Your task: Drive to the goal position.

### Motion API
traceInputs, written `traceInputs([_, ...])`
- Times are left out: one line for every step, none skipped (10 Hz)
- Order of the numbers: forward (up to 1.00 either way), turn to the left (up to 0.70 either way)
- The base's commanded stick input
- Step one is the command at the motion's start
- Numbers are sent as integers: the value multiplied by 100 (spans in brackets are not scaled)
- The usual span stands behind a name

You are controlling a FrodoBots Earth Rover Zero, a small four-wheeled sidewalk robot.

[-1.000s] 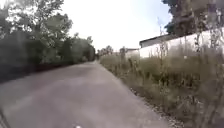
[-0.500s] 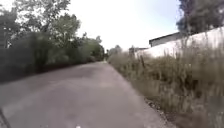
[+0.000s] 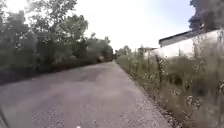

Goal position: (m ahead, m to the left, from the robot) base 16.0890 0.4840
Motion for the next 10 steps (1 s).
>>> traceInputs([100,-1])
traceInputs([100,-1])
traceInputs([100,-1])
traceInputs([100,-1])
traceInputs([100,-1])
traceInputs([100,-1])
traceInputs([100,-1])
traceInputs([100,-1])
traceInputs([100,-1])
traceInputs([100,-1])
